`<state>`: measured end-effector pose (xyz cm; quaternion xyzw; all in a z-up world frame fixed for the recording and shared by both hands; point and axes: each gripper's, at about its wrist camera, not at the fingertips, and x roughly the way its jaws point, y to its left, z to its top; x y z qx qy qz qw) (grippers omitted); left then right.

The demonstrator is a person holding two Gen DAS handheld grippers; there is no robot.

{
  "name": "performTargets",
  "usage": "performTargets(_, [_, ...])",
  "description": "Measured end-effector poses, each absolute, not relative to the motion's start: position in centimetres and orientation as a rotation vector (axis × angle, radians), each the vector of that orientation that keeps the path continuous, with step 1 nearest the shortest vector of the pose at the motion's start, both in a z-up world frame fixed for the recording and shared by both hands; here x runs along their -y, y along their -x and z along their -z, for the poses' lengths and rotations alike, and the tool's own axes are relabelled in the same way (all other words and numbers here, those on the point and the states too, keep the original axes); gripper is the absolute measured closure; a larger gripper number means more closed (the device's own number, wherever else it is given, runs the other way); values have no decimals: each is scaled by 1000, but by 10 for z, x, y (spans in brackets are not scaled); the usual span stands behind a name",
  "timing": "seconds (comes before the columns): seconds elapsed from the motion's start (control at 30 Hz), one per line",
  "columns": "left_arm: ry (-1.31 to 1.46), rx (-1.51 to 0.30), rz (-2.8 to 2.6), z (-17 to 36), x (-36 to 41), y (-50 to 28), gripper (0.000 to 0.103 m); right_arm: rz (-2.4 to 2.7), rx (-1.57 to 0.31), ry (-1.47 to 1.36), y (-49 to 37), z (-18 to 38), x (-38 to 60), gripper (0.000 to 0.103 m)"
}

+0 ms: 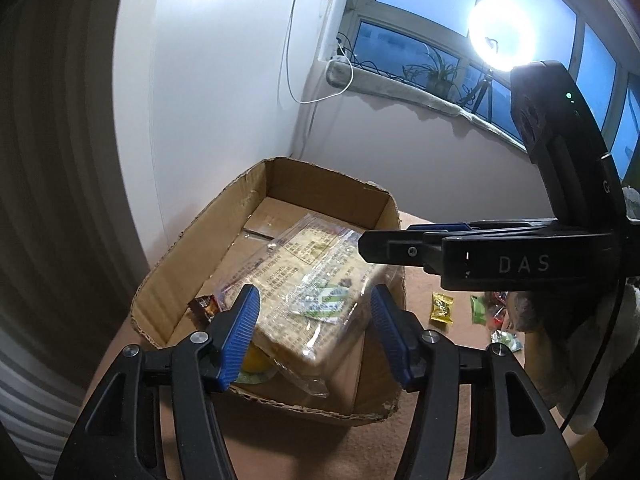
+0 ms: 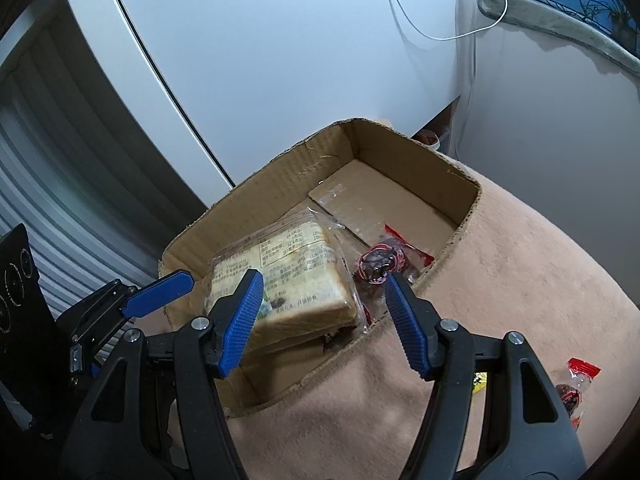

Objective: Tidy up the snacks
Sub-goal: 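Carry the bread loaf with both tools over the cardboard box, then open both tools to release the bread into the box, then move both open tools back over the remaining snacks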

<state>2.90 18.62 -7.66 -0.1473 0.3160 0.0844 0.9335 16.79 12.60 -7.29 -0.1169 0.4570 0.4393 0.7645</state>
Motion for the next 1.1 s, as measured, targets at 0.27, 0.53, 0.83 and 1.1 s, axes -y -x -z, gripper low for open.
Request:
performTargets(0.27, [276, -635, -168, 72, -179, -28, 46, -938, -952, 261, -165, 57, -108, 37])
performTargets(0.53, [262, -623, -143, 65, -163, -29, 46, -917, -934, 281, -164, 45, -74, 37])
performTargets(0.83, [231, -629, -84, 65, -135, -42, 46, -814, -864, 306, -174, 37, 1, 37])
performTargets(1.1, [181, -646, 5, 67, -96, -58, 46, -677, -888, 263, -195, 46, 58, 37])
